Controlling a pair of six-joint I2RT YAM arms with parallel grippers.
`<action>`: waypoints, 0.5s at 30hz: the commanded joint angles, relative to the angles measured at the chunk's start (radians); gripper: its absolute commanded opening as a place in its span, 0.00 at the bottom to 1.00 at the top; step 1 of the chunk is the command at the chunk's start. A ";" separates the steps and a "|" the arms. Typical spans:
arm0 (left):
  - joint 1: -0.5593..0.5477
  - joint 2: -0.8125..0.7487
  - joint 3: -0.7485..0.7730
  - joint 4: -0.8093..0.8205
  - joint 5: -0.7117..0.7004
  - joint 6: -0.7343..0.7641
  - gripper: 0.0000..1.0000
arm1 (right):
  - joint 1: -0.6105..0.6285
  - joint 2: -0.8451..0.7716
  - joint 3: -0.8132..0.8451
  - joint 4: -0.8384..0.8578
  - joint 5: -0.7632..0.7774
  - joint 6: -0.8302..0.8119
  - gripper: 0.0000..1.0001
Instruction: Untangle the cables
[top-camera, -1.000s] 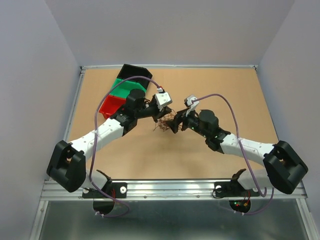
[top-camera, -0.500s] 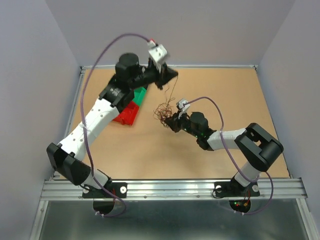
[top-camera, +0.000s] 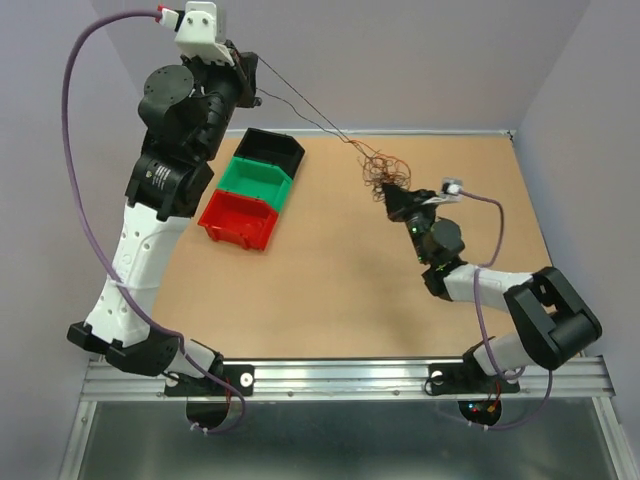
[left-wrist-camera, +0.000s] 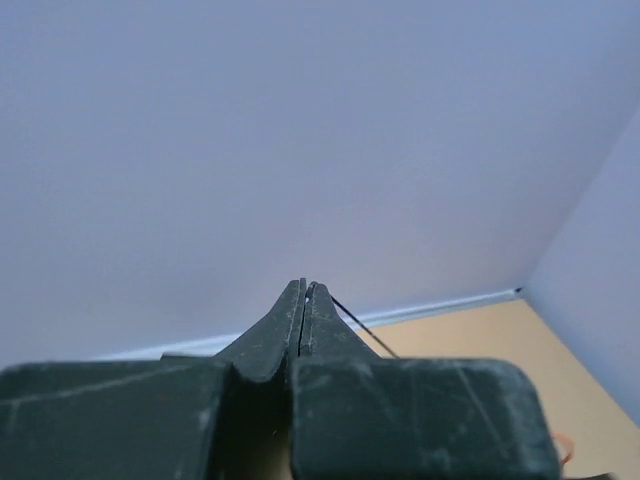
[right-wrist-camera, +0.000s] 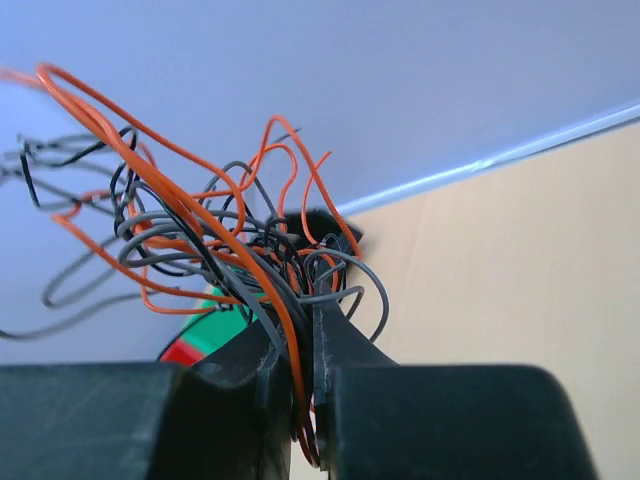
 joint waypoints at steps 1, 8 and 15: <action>0.205 -0.096 0.012 0.482 -0.395 -0.038 0.00 | -0.239 -0.011 -0.182 -0.333 0.192 0.264 0.04; 0.541 -0.069 -0.065 0.394 -0.237 -0.271 0.00 | -0.289 -0.100 -0.244 -0.447 0.341 0.423 0.07; 0.841 -0.043 -0.167 0.379 -0.001 -0.490 0.00 | -0.467 -0.298 -0.368 -0.558 0.332 0.594 0.01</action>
